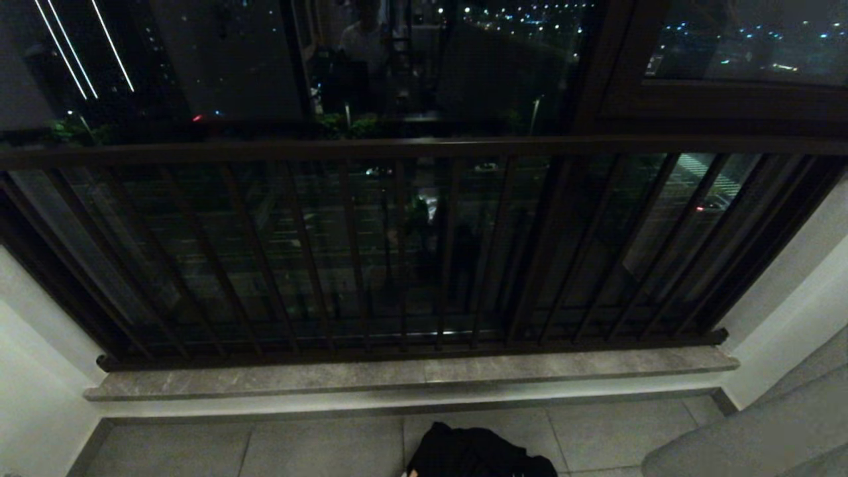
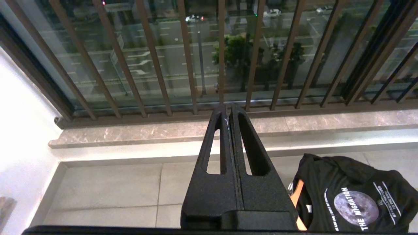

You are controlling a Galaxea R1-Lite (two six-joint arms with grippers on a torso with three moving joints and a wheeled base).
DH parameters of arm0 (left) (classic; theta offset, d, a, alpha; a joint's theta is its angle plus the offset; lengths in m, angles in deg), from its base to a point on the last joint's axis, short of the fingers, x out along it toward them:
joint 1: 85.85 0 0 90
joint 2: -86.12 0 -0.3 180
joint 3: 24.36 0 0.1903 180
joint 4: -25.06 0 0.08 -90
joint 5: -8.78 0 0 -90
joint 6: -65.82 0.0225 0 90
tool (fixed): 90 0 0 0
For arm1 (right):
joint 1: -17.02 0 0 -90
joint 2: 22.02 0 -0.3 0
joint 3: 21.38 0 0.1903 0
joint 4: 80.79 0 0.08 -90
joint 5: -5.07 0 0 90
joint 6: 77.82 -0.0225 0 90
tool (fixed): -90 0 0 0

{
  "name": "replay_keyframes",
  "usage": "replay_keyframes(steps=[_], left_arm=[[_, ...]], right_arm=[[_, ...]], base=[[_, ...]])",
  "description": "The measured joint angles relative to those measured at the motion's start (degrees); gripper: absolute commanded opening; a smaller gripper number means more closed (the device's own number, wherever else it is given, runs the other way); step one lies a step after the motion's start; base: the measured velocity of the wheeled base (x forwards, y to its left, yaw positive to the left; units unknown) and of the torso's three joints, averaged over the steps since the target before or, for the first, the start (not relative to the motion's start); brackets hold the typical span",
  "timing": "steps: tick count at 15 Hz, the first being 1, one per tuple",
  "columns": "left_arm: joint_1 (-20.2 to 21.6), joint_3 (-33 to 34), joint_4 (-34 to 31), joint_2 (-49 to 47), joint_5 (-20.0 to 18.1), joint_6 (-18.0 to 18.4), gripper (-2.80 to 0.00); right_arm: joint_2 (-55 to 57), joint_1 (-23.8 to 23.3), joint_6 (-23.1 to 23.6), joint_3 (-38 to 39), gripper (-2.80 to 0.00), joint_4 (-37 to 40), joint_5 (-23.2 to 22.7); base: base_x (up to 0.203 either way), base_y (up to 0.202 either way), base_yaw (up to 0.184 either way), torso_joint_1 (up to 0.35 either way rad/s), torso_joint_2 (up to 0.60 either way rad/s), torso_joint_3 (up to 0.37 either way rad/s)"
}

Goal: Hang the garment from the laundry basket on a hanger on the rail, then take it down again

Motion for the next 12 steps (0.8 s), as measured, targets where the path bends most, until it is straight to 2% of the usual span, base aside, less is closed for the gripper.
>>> replay_keyframes(steps=[6,9,12], left_arm=[[0.0,0.0,0.0,0.0,0.0,-0.1,-2.80],[0.0,0.0,0.0,0.0,0.0,0.0,-2.80],[0.0,0.0,0.0,0.0,0.0,0.0,-2.80]], right_arm=[[3.3,0.9,0.0,-2.3,-2.80,-4.7,3.7],[7.6,2.1,-0.1,-7.8,-2.80,-4.9,5.0],[13.0,3.9,-3.8,-13.9,-2.80,-6.8,7.2]], base=[[0.000,0.000,0.000,0.000,0.00,0.000],[0.000,0.000,0.000,0.000,0.00,0.000],[0.000,0.000,0.000,0.000,0.00,0.000]])
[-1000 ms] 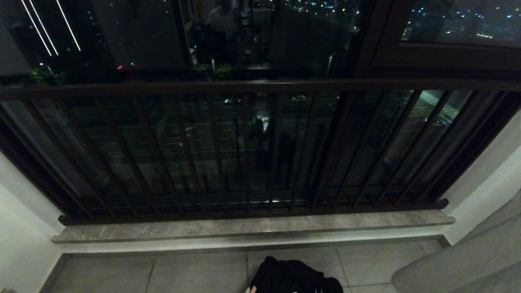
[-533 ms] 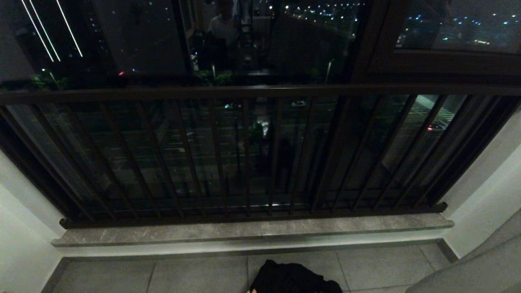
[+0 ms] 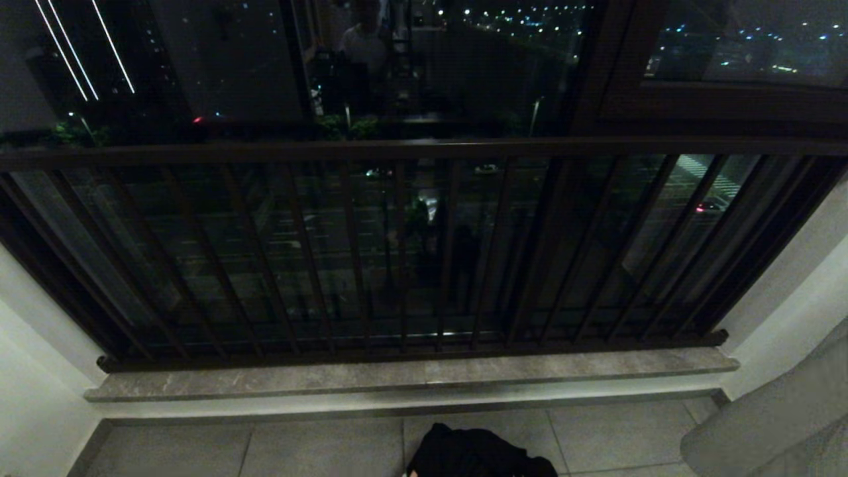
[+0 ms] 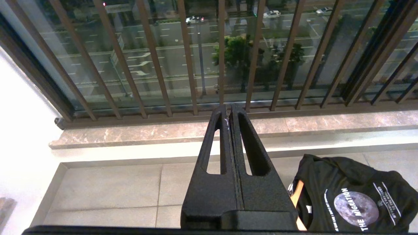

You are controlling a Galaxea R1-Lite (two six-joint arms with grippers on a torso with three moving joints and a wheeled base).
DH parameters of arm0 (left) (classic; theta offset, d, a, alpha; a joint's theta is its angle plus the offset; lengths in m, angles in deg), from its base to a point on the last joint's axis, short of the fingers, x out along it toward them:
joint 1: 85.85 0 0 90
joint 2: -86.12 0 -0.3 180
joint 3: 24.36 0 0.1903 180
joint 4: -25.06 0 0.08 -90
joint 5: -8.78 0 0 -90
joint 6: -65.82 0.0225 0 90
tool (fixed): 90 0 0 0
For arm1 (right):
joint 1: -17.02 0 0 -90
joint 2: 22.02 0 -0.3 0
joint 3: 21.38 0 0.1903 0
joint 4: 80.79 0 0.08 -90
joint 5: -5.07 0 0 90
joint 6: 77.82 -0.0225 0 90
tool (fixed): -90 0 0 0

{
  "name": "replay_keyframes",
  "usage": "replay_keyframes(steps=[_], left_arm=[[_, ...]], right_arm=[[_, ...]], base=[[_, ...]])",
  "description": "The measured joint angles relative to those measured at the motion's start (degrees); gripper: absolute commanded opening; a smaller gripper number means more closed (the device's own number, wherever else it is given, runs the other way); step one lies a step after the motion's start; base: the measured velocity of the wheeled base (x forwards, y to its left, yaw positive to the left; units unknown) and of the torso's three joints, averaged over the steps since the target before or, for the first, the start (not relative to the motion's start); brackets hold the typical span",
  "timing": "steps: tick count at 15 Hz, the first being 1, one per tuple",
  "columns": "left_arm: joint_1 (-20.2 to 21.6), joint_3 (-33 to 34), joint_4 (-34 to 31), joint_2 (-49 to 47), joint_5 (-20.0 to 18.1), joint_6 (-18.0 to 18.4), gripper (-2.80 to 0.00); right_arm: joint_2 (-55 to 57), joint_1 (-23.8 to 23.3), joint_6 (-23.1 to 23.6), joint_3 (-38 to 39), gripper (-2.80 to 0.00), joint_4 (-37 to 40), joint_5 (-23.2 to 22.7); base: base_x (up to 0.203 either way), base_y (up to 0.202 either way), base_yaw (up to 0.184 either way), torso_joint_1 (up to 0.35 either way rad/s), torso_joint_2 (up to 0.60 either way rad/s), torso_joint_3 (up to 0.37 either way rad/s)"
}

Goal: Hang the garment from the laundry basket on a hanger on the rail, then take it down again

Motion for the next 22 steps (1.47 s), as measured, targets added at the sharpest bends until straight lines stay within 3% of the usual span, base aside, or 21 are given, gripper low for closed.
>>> replay_keyframes(steps=[7,12,14,18,22], left_arm=[[0.0,0.0,0.0,0.0,0.0,0.0,-2.80],[0.0,0.0,0.0,0.0,0.0,0.0,-2.80],[0.0,0.0,0.0,0.0,0.0,0.0,-2.80],[0.0,0.0,0.0,0.0,0.0,0.0,-2.80],[0.0,0.0,0.0,0.0,0.0,0.0,-2.80]], right_arm=[[9.8,0.5,-5.7,-3.6,-2.80,-9.8,3.7],[14.3,-0.6,-10.0,-4.8,-2.80,-11.3,6.7],[15.3,-0.8,-9.9,-4.8,-2.80,-10.8,3.7],[16.5,-0.9,-8.9,-4.2,-2.80,-5.8,-8.1],[19.9,-0.9,-2.1,-3.6,-2.80,-3.8,-16.9]], base=[[0.000,0.000,0.000,0.000,0.00,0.000],[0.000,0.000,0.000,0.000,0.00,0.000],[0.000,0.000,0.000,0.000,0.00,0.000],[0.000,0.000,0.000,0.000,0.00,0.000],[0.000,0.000,0.000,0.000,0.00,0.000]])
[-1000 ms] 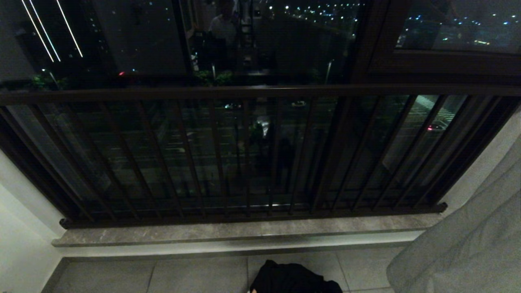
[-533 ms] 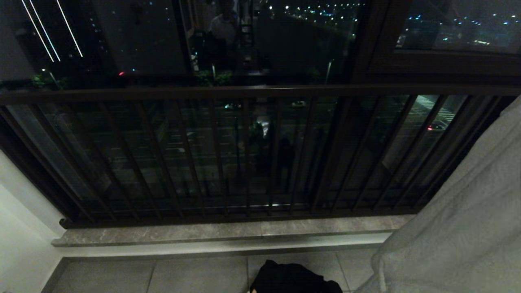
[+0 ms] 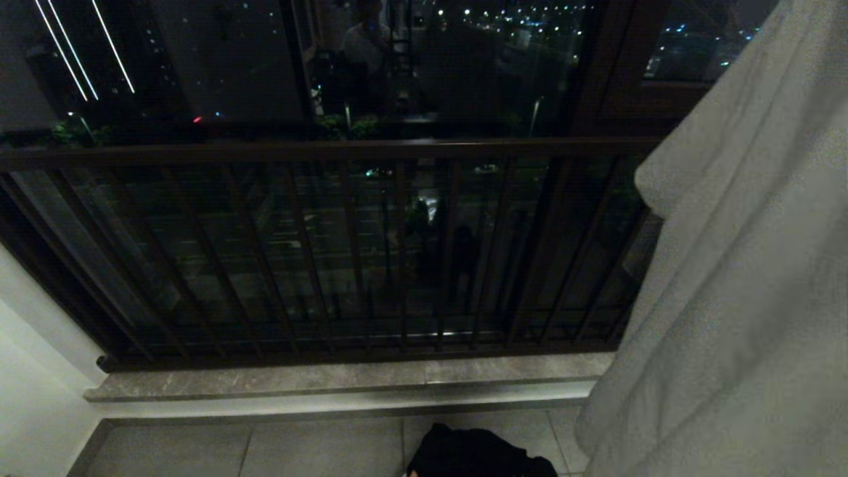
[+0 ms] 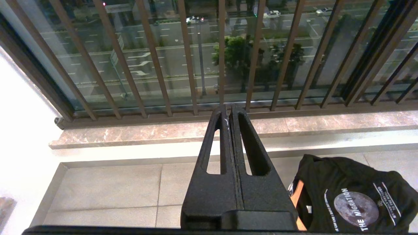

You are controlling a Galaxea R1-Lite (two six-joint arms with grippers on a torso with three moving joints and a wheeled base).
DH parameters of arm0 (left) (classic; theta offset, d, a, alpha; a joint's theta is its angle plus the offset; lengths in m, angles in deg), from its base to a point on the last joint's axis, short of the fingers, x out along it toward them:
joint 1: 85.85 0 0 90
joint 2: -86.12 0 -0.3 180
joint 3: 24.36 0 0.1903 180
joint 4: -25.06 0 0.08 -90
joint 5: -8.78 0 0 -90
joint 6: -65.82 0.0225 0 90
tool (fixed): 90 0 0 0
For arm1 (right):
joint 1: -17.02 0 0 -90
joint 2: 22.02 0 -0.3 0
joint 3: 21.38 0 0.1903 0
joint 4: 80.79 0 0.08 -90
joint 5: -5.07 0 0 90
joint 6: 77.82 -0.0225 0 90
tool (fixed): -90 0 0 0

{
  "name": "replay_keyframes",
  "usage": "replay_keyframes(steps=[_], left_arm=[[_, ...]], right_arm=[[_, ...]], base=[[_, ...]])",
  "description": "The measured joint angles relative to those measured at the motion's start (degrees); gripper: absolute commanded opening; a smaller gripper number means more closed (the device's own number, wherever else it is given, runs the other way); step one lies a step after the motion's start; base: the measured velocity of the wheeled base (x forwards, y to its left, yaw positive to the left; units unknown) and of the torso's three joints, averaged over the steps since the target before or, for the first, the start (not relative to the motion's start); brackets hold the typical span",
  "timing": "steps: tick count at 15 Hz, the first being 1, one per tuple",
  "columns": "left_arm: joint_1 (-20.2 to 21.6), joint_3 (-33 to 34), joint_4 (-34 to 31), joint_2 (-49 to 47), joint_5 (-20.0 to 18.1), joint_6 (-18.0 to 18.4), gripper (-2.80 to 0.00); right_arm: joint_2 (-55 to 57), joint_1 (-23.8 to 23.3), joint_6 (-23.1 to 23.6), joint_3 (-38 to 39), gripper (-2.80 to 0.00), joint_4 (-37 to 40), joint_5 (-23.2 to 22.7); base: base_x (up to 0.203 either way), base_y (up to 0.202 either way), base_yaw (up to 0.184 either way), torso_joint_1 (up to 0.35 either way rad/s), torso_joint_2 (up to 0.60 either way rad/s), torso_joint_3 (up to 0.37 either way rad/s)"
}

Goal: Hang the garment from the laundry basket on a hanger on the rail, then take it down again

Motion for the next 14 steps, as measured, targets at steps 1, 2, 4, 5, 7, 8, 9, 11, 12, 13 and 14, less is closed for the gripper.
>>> replay_keyframes(steps=[1,2,4,5,7,8,9,11,12,13,14], left_arm=[[0.0,0.0,0.0,0.0,0.0,0.0,-2.80],[0.0,0.0,0.0,0.0,0.0,0.0,-2.80],[0.0,0.0,0.0,0.0,0.0,0.0,-2.80],[0.0,0.0,0.0,0.0,0.0,0.0,-2.80],[0.0,0.0,0.0,0.0,0.0,0.0,-2.80],[0.0,0.0,0.0,0.0,0.0,0.0,-2.80],[0.0,0.0,0.0,0.0,0.0,0.0,-2.80],[0.0,0.0,0.0,0.0,0.0,0.0,-2.80],[0.0,0.0,0.0,0.0,0.0,0.0,-2.80],[0.0,0.0,0.0,0.0,0.0,0.0,-2.80],[0.0,0.0,0.0,0.0,0.0,0.0,-2.80]], right_arm=[[1.1,0.0,1.9,0.0,-2.80,0.0,-2.0],[2.0,-0.1,3.4,-0.1,-2.80,0.1,-3.4],[4.0,-0.6,6.4,-0.4,-2.80,0.1,-6.5],[5.0,-1.3,7.2,-0.8,-2.80,0.1,-8.0],[7.4,-4.3,8.5,-2.8,-2.80,0.0,-12.9],[8.8,-6.2,8.9,-4.3,-2.80,0.0,-15.5],[10.1,-7.8,9.1,-5.7,-2.80,-0.1,-17.4],[12.8,-11.4,9.3,-8.4,-2.80,-0.2,-21.7],[14.2,-13.3,9.3,-9.5,-2.80,-0.2,-24.2],[15.6,-14.8,9.4,-10.9,-2.80,-0.2,-26.3],[17.0,-16.1,9.4,-12.6,-2.80,-0.3,-28.0]], base=[[0.000,0.000,0.000,0.000,0.00,0.000],[0.000,0.000,0.000,0.000,0.00,0.000],[0.000,0.000,0.000,0.000,0.00,0.000],[0.000,0.000,0.000,0.000,0.00,0.000],[0.000,0.000,0.000,0.000,0.00,0.000],[0.000,0.000,0.000,0.000,0.00,0.000],[0.000,0.000,0.000,0.000,0.00,0.000],[0.000,0.000,0.000,0.000,0.00,0.000],[0.000,0.000,0.000,0.000,0.00,0.000],[0.000,0.000,0.000,0.000,0.00,0.000],[0.000,0.000,0.000,0.000,0.00,0.000]])
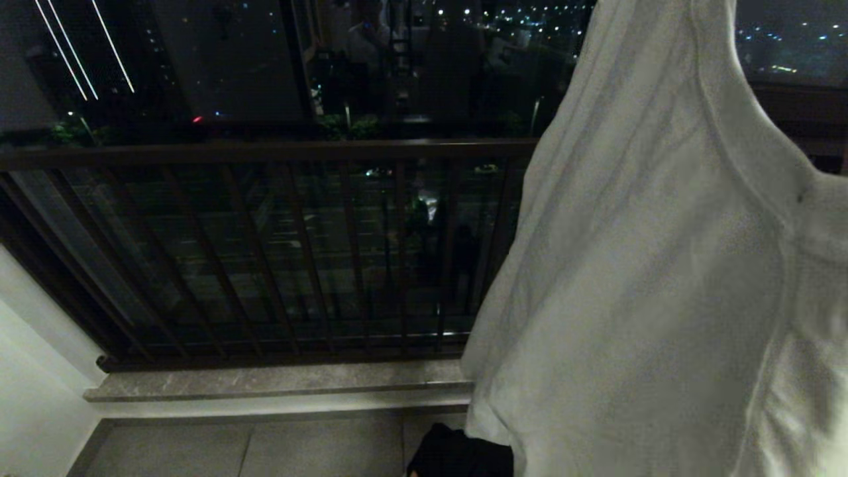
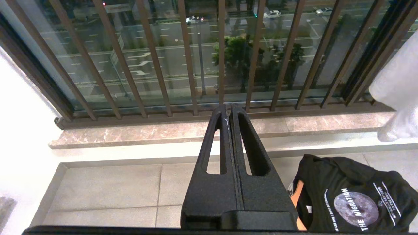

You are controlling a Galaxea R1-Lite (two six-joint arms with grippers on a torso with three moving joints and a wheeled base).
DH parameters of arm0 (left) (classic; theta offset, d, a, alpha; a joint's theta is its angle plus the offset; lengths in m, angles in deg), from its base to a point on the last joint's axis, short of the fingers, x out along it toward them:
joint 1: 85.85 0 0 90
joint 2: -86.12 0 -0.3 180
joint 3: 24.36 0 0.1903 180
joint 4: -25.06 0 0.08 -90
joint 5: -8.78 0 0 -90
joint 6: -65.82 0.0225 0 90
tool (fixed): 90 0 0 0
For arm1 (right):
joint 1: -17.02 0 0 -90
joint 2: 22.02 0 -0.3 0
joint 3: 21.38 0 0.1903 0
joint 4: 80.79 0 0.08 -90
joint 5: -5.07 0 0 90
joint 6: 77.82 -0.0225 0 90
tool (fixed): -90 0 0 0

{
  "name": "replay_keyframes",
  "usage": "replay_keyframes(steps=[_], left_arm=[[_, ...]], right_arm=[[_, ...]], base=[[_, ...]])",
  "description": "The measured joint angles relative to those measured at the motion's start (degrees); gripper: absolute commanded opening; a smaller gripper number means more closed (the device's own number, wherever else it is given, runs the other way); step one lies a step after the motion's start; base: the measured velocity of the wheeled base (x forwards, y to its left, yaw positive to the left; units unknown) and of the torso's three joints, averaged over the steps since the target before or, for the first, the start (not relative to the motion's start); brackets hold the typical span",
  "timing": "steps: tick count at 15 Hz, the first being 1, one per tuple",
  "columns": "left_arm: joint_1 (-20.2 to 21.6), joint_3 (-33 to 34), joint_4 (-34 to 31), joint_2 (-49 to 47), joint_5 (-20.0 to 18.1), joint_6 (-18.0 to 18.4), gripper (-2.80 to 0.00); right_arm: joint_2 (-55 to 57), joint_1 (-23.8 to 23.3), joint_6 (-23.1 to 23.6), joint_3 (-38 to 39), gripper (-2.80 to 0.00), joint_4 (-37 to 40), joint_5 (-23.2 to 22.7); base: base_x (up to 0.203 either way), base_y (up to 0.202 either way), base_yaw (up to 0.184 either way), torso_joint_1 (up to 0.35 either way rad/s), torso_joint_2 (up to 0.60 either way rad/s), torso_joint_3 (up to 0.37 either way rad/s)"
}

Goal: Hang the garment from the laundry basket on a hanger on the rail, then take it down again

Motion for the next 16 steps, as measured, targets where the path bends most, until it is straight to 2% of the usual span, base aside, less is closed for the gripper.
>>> replay_keyframes(steps=[4,8,16], left_arm=[[0.0,0.0,0.0,0.0,0.0,0.0,-2.80],[0.0,0.0,0.0,0.0,0.0,0.0,-2.80],[0.0,0.0,0.0,0.0,0.0,0.0,-2.80]], right_arm=[[5.2,-4.4,0.0,-5.7,-2.80,-0.2,-5.2],[8.2,-8.9,-1.2,-7.5,-2.80,-1.2,-9.9],[9.1,-9.9,-4.9,-6.8,-2.80,-2.6,-12.5]], base=[[0.000,0.000,0.000,0.000,0.00,0.000],[0.000,0.000,0.000,0.000,0.00,0.000],[0.000,0.000,0.000,0.000,0.00,0.000]])
